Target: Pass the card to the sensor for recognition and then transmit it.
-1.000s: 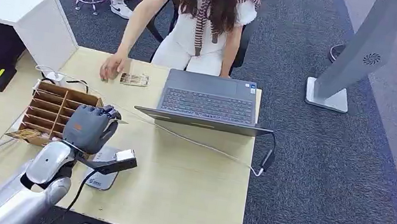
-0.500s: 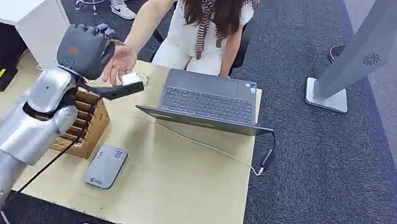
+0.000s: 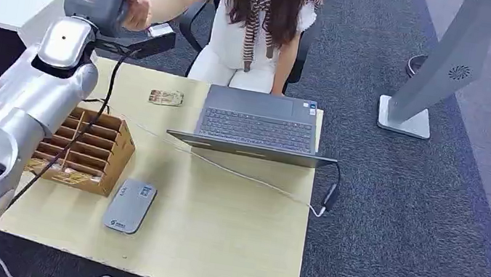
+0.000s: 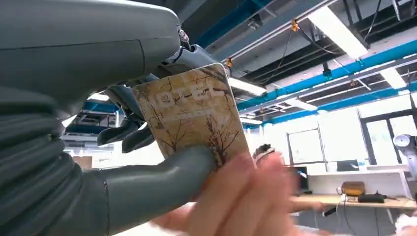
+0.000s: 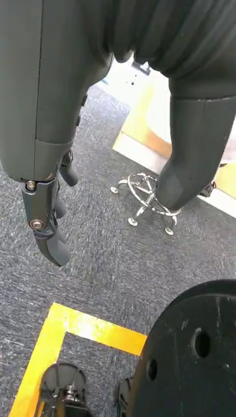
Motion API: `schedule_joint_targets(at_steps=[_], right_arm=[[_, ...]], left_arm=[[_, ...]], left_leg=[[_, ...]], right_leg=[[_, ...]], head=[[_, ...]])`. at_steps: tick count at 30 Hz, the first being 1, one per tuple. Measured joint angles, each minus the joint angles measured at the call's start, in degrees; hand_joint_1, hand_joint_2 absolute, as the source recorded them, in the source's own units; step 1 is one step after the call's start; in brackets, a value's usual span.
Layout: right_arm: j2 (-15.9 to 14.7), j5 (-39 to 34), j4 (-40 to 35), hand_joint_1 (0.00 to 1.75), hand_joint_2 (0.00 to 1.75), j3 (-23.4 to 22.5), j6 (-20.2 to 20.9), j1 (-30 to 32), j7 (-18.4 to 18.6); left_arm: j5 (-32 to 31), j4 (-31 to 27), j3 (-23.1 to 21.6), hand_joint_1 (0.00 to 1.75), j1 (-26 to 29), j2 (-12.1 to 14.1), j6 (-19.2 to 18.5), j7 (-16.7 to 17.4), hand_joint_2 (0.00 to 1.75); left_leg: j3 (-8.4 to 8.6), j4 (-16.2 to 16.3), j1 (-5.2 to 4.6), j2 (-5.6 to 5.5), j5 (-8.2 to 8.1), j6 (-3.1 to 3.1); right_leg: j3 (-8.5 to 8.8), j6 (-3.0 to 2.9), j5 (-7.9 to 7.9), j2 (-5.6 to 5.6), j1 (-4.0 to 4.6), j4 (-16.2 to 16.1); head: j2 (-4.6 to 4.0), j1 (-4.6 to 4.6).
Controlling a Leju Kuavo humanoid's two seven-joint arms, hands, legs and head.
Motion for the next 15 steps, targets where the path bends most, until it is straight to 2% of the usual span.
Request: schedule_joint_targets(at_steps=[11,12,13,15], right_arm=[[-0.1,0.0,0.0,0.0,1.75,0.3,0.0,-0.2,0.0],[-0.1,0.0,0.0,0.0,1.75,0.3,0.0,-0.2,0.0],[-0.1,0.0,0.0,0.0,1.75,0.3,-0.1,-0.2,0.0],[-0.1,0.0,0.0,0.0,1.75,0.3,-0.1,-0.2,0.1]], left_arm=[[0.0,3.8,0.0,1.75,-1.1,-0.7,0.3,0.0,1.75],[0.0,3.9,0.0,0.72,-1.1,-0.8,0.3,0.0,1.75],[0.1,4.0,0.0,0.0,-1.0,-0.8,0.3,0.0,1.75],[0.2,4.2,0.0,0.0,-1.0,-0.8,0.6,0.2,1.75]], left_leg=[[0.01,0.0,-0.01,0.01,0.01,-0.01],[0.0,0.0,-0.01,0.01,0.01,-0.01],[-0.01,0.0,-0.01,0.01,0.01,-0.01],[-0.03,0.0,-0.01,0.01,0.0,-0.01]], right_leg=[[0.0,-0.01,0.01,0.01,-0.01,0.0],[0.0,0.0,0.01,0.01,-0.01,0.0],[0.0,0.0,0.01,0.01,-0.01,0.0],[-0.01,0.0,0.0,0.01,-0.01,0.0]], head=[[0.0,0.02],[0.0,0.02],[0.0,0.02],[0.0,0.02]])
